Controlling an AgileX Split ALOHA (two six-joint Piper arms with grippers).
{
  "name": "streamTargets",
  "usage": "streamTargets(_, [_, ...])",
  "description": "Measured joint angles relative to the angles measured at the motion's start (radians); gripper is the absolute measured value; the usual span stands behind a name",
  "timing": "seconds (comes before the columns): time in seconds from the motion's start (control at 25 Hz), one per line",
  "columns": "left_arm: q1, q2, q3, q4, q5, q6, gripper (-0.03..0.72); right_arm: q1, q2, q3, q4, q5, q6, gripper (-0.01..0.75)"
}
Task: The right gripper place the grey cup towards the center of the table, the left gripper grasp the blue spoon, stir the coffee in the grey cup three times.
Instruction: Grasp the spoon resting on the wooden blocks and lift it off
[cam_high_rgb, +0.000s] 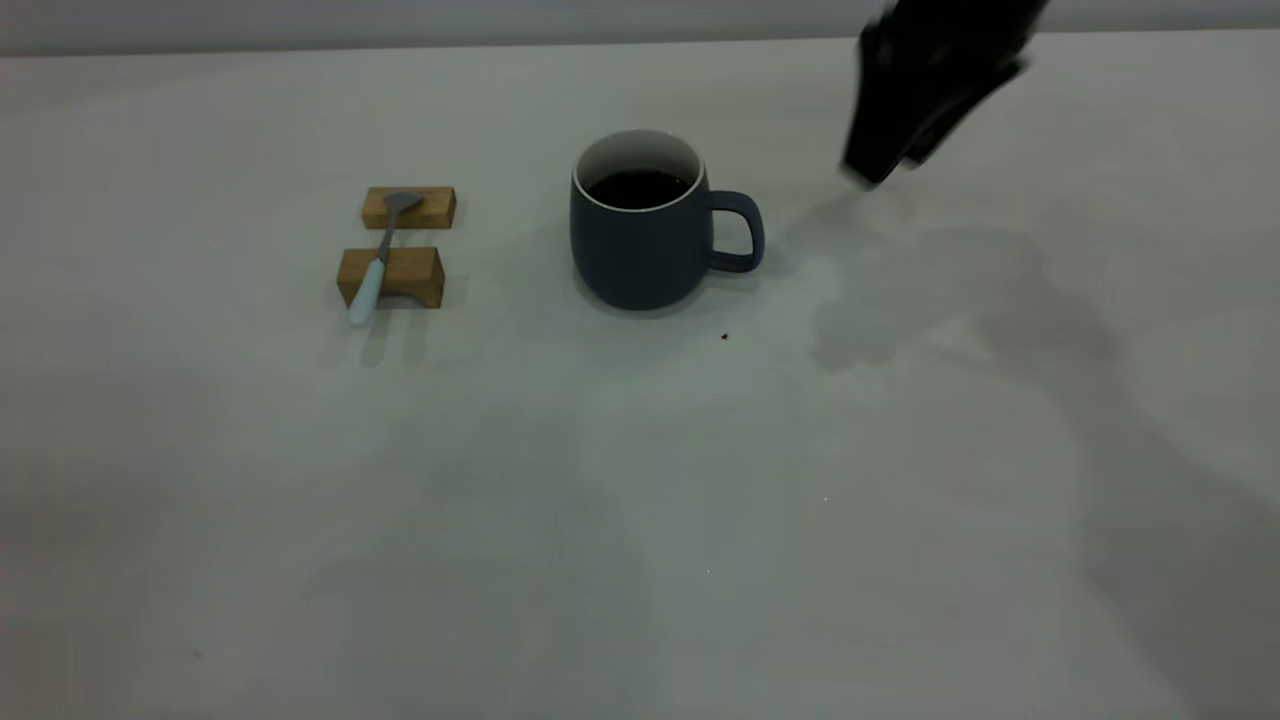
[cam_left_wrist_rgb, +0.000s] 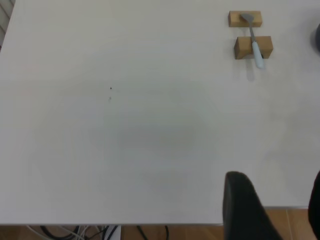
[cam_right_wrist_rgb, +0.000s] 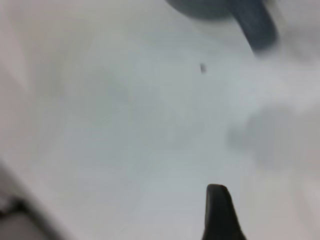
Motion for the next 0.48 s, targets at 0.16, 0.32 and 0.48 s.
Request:
streamTargets(0.16, [0.000, 0.000, 0.000, 0.000, 0.000, 0.000, 0.394, -0.020, -0.170, 0.068, -0.081, 0.075, 0.331, 0.511])
streamTargets(0.32, [0.000, 0.000, 0.000, 0.000, 0.000, 0.000, 0.394, -0.022, -0.369, 0.214, -0.169, 0.095, 0.437, 0.511])
streamTargets(0.48, [0.000, 0.000, 0.000, 0.000, 0.000, 0.000, 0.394, -0.022, -0.623, 0.410, -0.226, 0.085, 0.501, 0.511])
